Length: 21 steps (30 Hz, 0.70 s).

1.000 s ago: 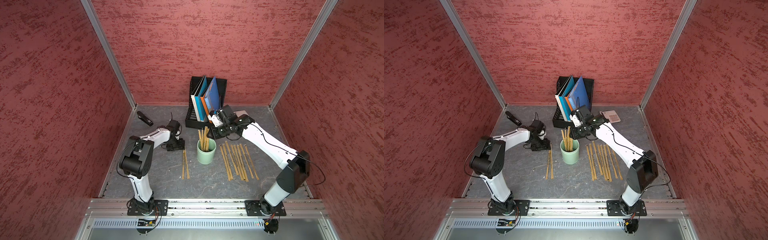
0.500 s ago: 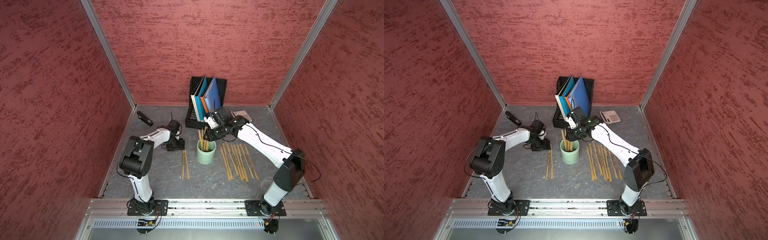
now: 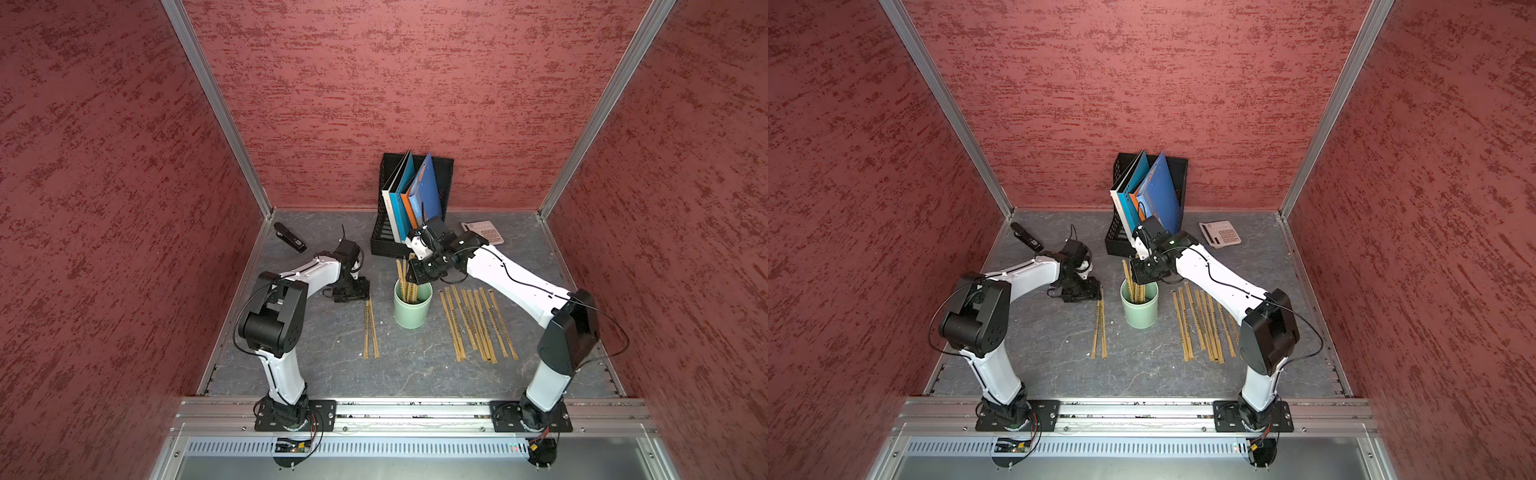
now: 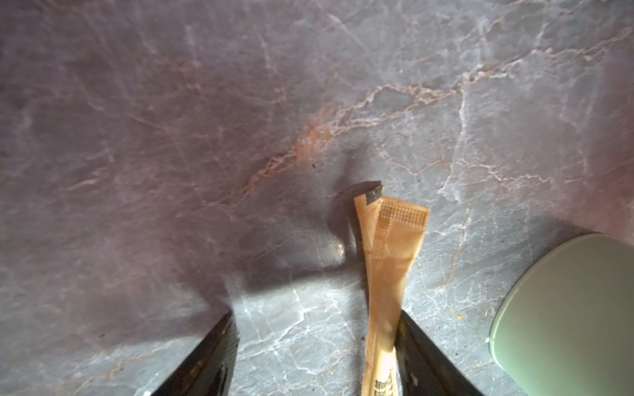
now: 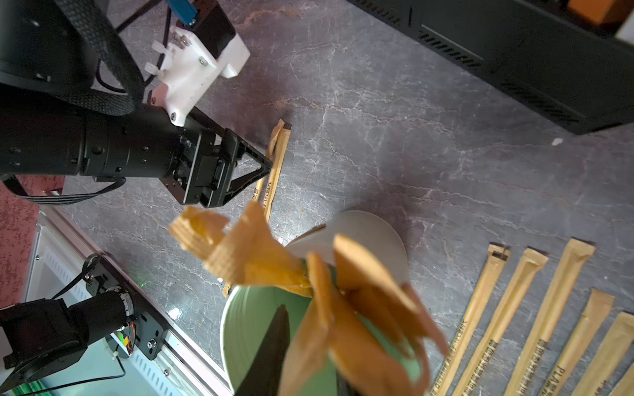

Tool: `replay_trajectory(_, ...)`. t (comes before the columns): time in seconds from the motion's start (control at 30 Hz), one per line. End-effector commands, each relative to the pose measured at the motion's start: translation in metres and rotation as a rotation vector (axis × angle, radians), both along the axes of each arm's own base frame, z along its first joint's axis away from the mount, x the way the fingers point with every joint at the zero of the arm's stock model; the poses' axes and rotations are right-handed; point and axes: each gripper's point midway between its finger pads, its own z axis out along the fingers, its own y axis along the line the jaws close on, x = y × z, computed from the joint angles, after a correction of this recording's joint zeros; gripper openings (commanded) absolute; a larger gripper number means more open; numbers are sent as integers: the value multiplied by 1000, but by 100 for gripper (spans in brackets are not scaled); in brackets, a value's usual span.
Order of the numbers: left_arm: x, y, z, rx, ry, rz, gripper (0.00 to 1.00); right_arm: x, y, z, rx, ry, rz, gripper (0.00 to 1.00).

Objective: Take the straws out of the storage container
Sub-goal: Pick up the straw from the container.

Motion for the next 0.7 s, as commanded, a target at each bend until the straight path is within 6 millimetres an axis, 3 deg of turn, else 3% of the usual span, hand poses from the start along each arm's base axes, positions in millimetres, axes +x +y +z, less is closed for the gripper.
replay_trajectory(0.0, -6, 0, -11, 10, 28, -16, 72, 5, 3, 7, 6, -25, -6, 20)
replay_trajectory(0.23, -6, 0, -11, 12, 27, -17, 72, 6, 4, 3, 3, -15, -9, 18)
replay_trajectory(0.47, -6, 0, -12, 12, 29, -18, 72, 8, 6, 2, 8, -11, -12, 22)
replay_trajectory(0.67, -7, 0, -13, 13, 31, -17, 72, 10, 7, -2, 2, -1, -23, 19)
